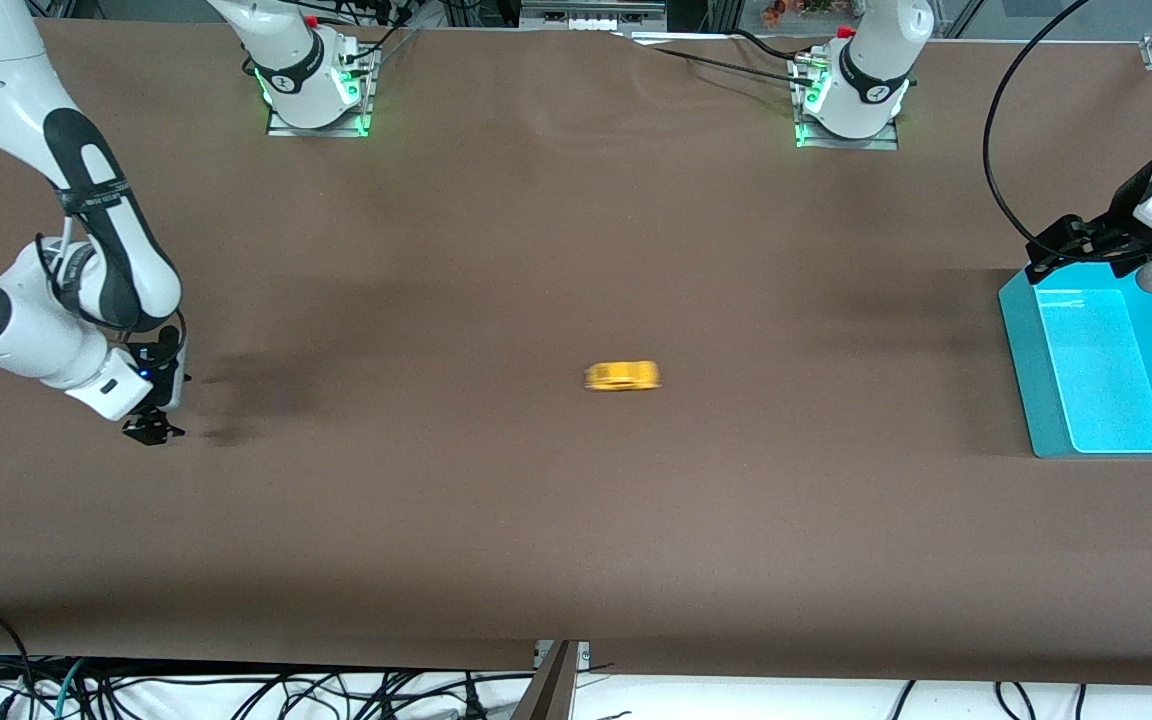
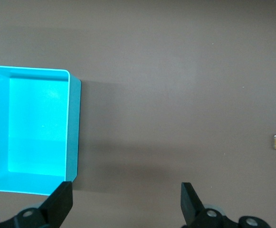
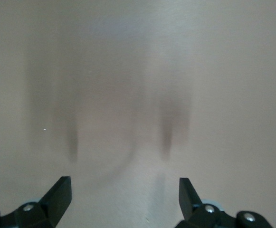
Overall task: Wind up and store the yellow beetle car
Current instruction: 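Lift the right gripper off the car, letting it drive forward, then reach the left gripper to the car while the right gripper withdraws, then lower the left gripper and close it on the car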
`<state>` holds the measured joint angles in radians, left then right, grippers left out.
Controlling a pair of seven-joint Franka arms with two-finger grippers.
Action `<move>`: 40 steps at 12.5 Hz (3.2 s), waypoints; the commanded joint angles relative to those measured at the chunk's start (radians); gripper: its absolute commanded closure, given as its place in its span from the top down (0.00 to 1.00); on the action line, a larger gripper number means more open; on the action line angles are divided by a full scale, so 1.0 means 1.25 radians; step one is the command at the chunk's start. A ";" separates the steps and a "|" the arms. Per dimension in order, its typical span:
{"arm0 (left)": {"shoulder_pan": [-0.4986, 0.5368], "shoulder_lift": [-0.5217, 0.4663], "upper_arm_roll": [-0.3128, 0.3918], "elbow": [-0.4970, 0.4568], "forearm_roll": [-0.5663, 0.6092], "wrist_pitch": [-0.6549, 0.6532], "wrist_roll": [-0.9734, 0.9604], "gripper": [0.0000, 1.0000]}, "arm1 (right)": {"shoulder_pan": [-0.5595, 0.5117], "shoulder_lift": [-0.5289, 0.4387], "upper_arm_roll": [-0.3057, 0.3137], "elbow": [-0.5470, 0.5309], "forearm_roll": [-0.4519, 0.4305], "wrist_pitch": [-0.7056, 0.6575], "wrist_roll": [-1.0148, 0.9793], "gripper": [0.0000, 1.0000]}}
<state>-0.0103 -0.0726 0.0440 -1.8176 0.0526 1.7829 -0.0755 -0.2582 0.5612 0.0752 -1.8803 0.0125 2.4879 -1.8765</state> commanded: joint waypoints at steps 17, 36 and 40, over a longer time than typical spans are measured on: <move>-0.020 0.112 -0.008 0.017 0.006 -0.094 0.343 1.00 | 0.065 -0.143 0.029 0.328 0.011 -0.625 1.256 1.00; 0.151 0.367 -0.003 -0.356 0.219 0.705 1.231 1.00 | 0.145 -0.323 -0.022 0.363 -0.055 -0.783 1.368 1.00; 0.187 0.386 -0.003 -0.370 0.221 0.704 1.237 0.99 | 0.145 -0.313 -0.022 0.367 -0.049 -0.789 1.419 1.00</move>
<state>0.1939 0.3935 0.0477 -2.2796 0.3029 2.6633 1.4461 -0.0885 0.1756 0.0601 -1.4161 -0.0473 1.5125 -0.1222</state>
